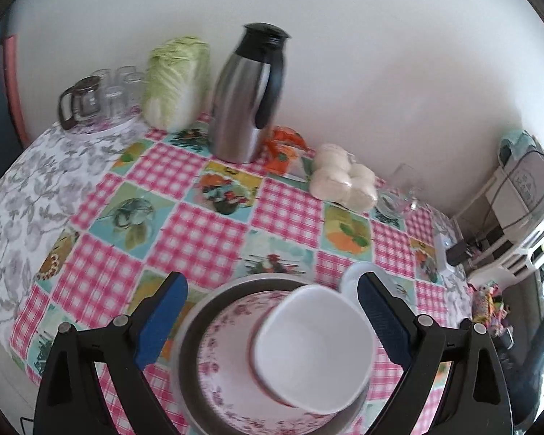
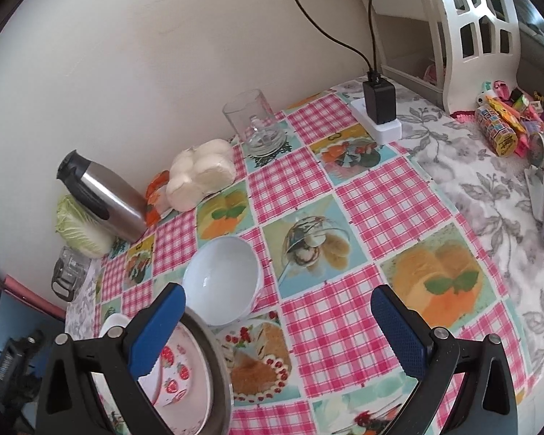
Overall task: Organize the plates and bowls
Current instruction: 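Move the right gripper to the pale blue round bowl on the table, then close the right gripper on the pale blue bowl rim, then lift the pale blue bowl with the right gripper and carry it over the stack, then lower the pale blue bowl into the white square bowl with the right gripper, then open the right gripper and withdraw it from the pale blue bowl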
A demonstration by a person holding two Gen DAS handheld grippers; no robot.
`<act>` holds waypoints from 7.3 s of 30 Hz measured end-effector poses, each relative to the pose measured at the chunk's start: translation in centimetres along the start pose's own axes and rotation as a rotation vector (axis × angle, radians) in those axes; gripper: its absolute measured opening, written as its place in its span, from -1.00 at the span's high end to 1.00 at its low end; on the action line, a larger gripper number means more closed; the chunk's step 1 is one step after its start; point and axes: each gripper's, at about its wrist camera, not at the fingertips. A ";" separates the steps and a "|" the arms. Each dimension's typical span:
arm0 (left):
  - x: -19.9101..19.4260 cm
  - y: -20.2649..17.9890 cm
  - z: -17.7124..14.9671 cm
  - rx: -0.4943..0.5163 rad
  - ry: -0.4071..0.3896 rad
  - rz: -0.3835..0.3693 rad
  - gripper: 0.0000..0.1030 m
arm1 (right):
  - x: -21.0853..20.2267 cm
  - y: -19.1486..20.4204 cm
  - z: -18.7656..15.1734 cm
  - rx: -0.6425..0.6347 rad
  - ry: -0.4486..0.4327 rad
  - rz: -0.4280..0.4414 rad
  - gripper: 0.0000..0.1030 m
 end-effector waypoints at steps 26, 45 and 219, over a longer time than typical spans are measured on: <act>17.4 -9.1 2.1 0.138 0.530 0.171 -0.68 | 8.2 0.8 -0.3 -0.033 0.113 0.036 -0.92; 25.2 -8.3 0.7 0.241 0.698 0.334 -0.48 | 12.8 2.8 -1.1 -0.039 0.205 0.068 -0.60; 0.8 3.7 -3.0 -0.066 0.072 -0.185 -0.14 | -2.2 16.9 -7.2 -0.461 -0.002 0.024 -0.20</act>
Point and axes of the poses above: each gripper's, at about its wrist camera, not at the fingertips, and x roughly the way its jaws point, y to its left, z to its top, and after that the axes turned 13 degrees about -z, right-handed
